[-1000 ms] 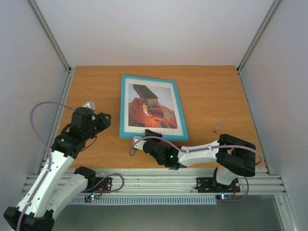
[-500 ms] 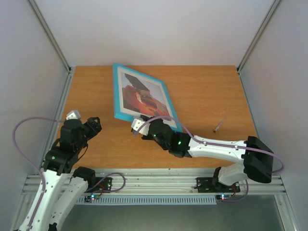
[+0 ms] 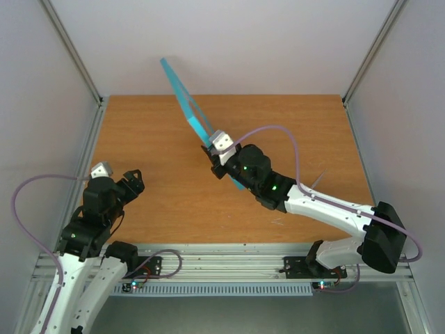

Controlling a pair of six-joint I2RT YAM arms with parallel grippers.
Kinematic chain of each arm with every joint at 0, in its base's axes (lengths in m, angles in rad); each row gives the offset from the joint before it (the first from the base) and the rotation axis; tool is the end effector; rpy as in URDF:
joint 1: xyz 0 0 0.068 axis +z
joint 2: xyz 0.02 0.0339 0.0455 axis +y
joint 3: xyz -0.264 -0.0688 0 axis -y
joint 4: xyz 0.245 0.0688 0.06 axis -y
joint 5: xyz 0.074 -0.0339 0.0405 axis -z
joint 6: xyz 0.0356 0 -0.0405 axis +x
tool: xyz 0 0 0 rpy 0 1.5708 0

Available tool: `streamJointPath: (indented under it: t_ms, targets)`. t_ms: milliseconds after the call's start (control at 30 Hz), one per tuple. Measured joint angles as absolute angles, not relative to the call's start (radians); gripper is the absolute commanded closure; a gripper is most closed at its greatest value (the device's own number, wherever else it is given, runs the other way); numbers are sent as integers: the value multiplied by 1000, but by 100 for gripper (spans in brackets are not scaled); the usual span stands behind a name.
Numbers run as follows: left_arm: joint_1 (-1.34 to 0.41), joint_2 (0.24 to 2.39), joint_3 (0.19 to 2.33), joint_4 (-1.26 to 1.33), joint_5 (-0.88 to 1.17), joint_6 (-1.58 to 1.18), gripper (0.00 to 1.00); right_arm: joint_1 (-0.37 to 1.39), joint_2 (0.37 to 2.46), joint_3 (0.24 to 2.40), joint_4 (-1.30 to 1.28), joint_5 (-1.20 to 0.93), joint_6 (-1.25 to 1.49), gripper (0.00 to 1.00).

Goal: Take the photo out of the frame

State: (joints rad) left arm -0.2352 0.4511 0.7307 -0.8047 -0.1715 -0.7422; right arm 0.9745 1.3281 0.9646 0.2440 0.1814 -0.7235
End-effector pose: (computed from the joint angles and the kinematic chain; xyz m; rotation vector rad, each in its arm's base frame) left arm 0.0945 -0.0164 0.2992 -0.6308 2.0178 -0.4111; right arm 0.1823 0.2571 0.3257 -1.1736 1.2139 0.0350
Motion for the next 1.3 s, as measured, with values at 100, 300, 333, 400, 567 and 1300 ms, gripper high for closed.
streamJointPath:
  t_ms: [100,300,333,400,567,1300]
  targets:
    - [-235,451,731,-805,-166,-739,18,935,1316,957,294,148,-603,99]
    - [-235,451,721,-800,-150,-741,17,885,1286,896,406,140,-357,99]
    - [-235,451,714,-798,-143,-743,17,881,1281,881,427,149,-316,99]
    - [-235,452,700,-795,-130,-749,15,878,1270,853,456,173,-244,98]
    - [-235,473,672,-771,-78,-778,15,875,1248,787,500,279,-39,97]
    - [-235,635,535,-615,87,-865,13,872,1426,541,651,410,627,88]
